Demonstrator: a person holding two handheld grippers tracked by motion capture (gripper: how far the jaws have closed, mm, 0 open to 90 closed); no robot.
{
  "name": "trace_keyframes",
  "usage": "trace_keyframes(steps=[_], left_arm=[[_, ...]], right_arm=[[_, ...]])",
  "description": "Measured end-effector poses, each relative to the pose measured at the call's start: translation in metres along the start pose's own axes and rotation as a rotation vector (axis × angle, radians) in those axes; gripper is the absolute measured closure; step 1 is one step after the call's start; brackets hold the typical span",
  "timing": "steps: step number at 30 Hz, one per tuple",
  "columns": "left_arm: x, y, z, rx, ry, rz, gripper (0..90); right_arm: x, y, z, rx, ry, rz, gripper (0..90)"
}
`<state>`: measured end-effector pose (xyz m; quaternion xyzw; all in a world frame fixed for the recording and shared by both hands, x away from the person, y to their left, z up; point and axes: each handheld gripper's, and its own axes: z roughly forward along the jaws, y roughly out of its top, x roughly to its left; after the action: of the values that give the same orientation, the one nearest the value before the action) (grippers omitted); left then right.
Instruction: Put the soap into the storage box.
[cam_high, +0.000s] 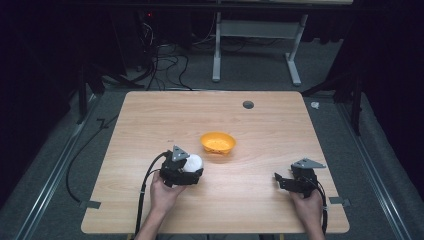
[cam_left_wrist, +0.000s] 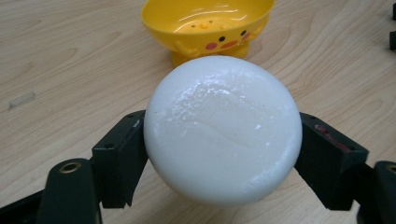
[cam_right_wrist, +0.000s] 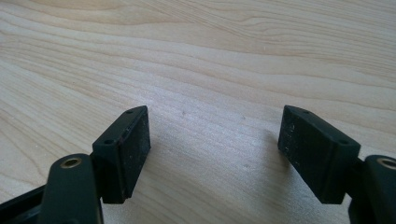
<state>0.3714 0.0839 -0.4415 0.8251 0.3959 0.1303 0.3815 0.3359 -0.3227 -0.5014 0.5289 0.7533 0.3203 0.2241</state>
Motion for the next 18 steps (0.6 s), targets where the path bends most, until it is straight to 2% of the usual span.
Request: trace_keyframes(steps=[6, 18], left_arm=[[-0.001, 0.012, 0.006, -0.002, -0.024, 0.004, 24.1], [-0.002, 0.035, 0.015, 0.004, -0.043, 0.025, 24.1]], right_arm=[[0.0, 0.0, 0.0, 0.0, 0.0, 0.0, 26.0], [0.0, 0.0, 0.0, -0.001, 0.003, 0.003, 25.9]])
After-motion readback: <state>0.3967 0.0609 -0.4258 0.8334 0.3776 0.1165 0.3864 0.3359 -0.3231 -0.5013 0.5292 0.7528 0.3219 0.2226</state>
